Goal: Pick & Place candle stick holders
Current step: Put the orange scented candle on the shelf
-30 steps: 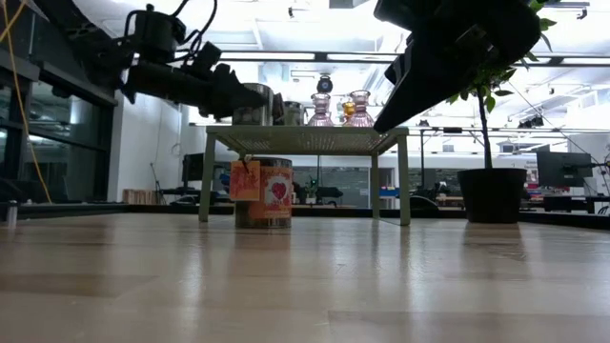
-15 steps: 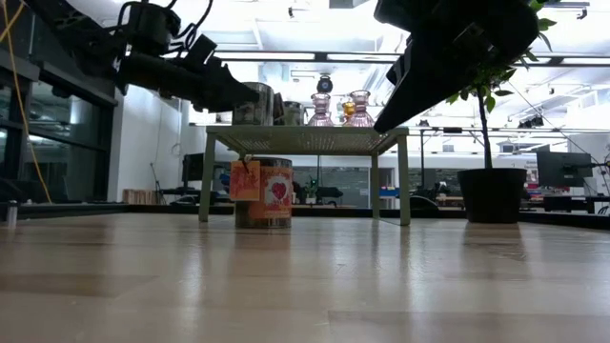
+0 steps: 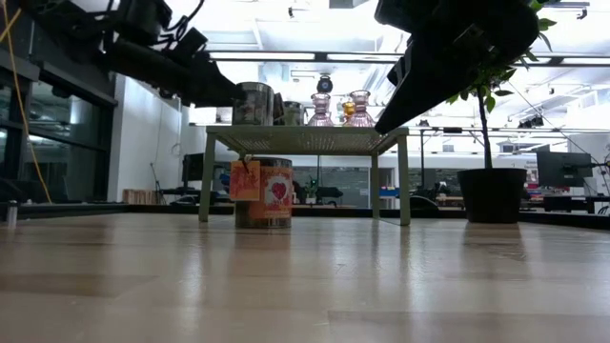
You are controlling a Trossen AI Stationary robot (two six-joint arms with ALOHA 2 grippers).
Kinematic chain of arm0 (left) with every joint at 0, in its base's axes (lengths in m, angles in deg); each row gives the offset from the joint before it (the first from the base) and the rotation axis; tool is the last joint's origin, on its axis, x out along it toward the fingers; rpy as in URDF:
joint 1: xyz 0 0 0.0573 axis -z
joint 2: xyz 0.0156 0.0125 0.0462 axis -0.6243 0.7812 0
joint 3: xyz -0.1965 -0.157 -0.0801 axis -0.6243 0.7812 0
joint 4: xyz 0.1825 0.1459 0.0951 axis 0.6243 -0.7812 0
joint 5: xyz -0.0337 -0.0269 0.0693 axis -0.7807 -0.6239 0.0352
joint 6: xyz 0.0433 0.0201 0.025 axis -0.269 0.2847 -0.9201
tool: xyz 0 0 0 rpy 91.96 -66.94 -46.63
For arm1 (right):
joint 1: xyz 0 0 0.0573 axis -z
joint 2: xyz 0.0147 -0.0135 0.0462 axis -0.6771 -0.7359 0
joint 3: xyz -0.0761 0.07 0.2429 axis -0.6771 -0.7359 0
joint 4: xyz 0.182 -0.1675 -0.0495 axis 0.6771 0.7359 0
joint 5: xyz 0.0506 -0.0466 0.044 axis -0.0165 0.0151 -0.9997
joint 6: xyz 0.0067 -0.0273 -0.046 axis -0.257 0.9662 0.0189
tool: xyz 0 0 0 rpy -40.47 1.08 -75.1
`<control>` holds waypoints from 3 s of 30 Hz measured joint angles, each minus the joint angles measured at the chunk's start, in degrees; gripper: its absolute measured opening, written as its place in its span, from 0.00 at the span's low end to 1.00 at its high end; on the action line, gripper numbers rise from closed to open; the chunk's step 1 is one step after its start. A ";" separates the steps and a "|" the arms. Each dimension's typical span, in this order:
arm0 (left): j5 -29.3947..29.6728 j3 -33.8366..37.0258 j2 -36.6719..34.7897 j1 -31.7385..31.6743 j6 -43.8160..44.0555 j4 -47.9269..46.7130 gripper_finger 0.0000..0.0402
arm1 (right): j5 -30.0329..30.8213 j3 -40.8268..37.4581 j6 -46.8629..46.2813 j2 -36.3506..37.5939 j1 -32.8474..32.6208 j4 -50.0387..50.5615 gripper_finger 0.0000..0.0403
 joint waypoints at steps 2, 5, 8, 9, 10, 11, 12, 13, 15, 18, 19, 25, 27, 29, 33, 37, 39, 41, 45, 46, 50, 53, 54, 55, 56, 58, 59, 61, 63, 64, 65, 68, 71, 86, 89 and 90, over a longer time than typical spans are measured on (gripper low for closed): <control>1.16 0.00 -1.33 0.00 -0.06 -1.30 0.99 | 0.00 0.00 0.00 0.00 0.00 0.00 0.00; 3.10 0.00 -3.32 0.00 -0.27 -3.10 0.99 | 0.21 0.00 0.00 0.00 0.00 0.00 0.00; 3.76 0.00 -4.86 0.00 -0.22 -5.36 0.99 | 0.33 0.00 -0.54 0.00 0.03 0.00 0.00; 3.76 0.00 -5.31 0.00 -0.09 -6.03 0.99 | 0.32 0.00 -0.62 0.00 0.09 0.00 0.00; 3.74 0.00 -5.84 0.00 -0.06 -6.64 0.99 | 0.35 0.00 -0.63 0.00 0.09 0.00 0.00; 3.76 0.00 -6.33 0.00 -0.06 -7.36 0.99 | 0.41 0.00 -0.65 0.00 0.09 0.00 0.00; 4.04 0.00 -6.71 0.00 0.01 -8.30 0.99 | 0.62 0.00 -0.63 0.00 0.09 0.02 0.00; 4.80 0.00 -7.04 0.00 0.28 -9.51 0.99 | 0.99 0.00 -0.82 0.00 0.09 0.02 0.00; 6.81 0.00 -7.75 0.00 0.56 -12.23 0.99 | 1.76 0.00 -1.53 0.00 0.10 0.02 0.00; 7.42 0.02 -9.27 -0.02 1.36 -14.94 0.99 | 2.19 0.00 -1.95 0.00 0.11 0.04 0.00; 7.05 0.02 -9.82 -0.02 1.65 -15.71 0.99 | 2.19 0.00 -1.95 0.00 0.11 0.04 0.00; 5.45 0.00 -13.18 0.00 3.60 -21.70 0.99 | 4.42 0.00 -4.79 -0.02 0.11 0.09 0.00; 4.43 0.02 -14.10 0.00 4.52 -23.40 0.99 | 4.78 0.00 -5.85 -0.02 0.11 0.11 0.00; 2.97 0.02 -14.71 0.15 5.14 -25.02 0.99 | 4.84 0.00 -6.42 -0.02 0.11 0.11 0.00; 3.38 0.02 -15.55 2.81 5.57 -26.73 0.99 | 6.57 0.00 -8.36 -0.47 0.11 0.12 0.01; 5.58 0.02 -15.70 6.55 4.86 -27.26 0.99 | 7.81 0.00 -10.94 -2.90 0.11 0.31 0.08; 6.95 0.02 -15.70 8.32 4.59 -27.27 0.99 | 8.28 0.00 -12.51 -4.33 0.11 0.30 0.14; 7.33 0.02 -15.70 9.99 4.50 -27.96 0.99 | 9.27 0.00 -14.16 -5.47 0.11 -0.31 0.21; 7.62 0.02 -15.70 12.94 4.93 -30.47 0.99 | 11.42 0.00 -16.79 -7.27 -0.05 -1.80 0.38; 8.06 0.02 -15.70 13.61 5.16 -31.11 0.99 | 12.03 0.00 -17.16 -7.77 -0.06 -2.15 0.42; 11.21 0.02 -15.70 16.21 6.03 -32.95 0.99 | 14.19 0.00 -17.82 -10.25 -0.04 -4.30 0.56; 13.19 0.05 -16.10 17.68 6.29 -34.66 0.99 | 17.11 0.00 -18.00 -12.65 -0.04 -6.05 0.61; 13.56 0.07 -16.33 18.06 6.50 -34.93 0.99 | 18.73 0.00 -18.61 -13.52 -0.04 -6.28 0.62; 13.93 0.07 -16.67 18.50 6.89 -35.03 0.99 | 20.26 0.00 -19.38 -14.44 -0.04 -6.57 0.63; 13.99 0.07 -17.21 18.86 7.08 -35.56 0.99 | 21.44 0.00 -20.10 -15.26 -0.04 -7.03 0.63; 12.66 0.09 -18.69 19.36 6.20 -36.87 0.99 | 22.85 0.00 -20.48 -16.85 -0.04 -8.76 0.64; 11.20 0.09 -19.63 19.59 5.22 -37.68 0.99 | 23.17 0.00 -20.24 -17.48 0.08 -9.82 0.64; 7.49 0.88 -21.83 19.62 4.52 -38.15 0.99 | 24.16 0.00 -19.32 -18.95 0.39 -12.68 0.64; 4.04 3.16 -25.17 19.52 4.93 -37.14 0.99 | 24.47 0.00 -17.56 -20.41 0.61 -14.89 0.64; 2.70 4.63 -27.22 19.52 5.04 -37.01 0.99 | 24.46 -0.02 -16.59 -20.93 0.74 -16.01 0.64; 1.69 6.27 -29.40 19.53 5.87 -36.42 0.99 | 24.50 -0.36 -15.53 -21.23 0.74 -17.73 0.64; -0.10 11.41 -36.36 19.52 10.03 -34.30 0.99 | 24.78 -4.87 -12.77 -21.21 0.88 -29.03 0.64; -2.39 15.26 -43.54 19.54 12.69 -32.91 0.99 | 24.09 -11.82 -11.41 -20.85 1.35 -42.66 0.64; 9.04 26.32 -57.07 32.44 18.07 -24.09 0.99 | 16.58 -21.00 1.72 -20.68 6.16 -68.59 0.64; 16.30 26.91 -56.55 38.01 18.16 -22.91 0.99 | 14.52 -20.99 3.52 -20.68 7.54 -70.27 0.64; 17.47 26.90 -56.21 39.49 17.86 -22.75 0.99 | 13.89 -20.98 4.09 -20.65 7.99 -70.57 0.64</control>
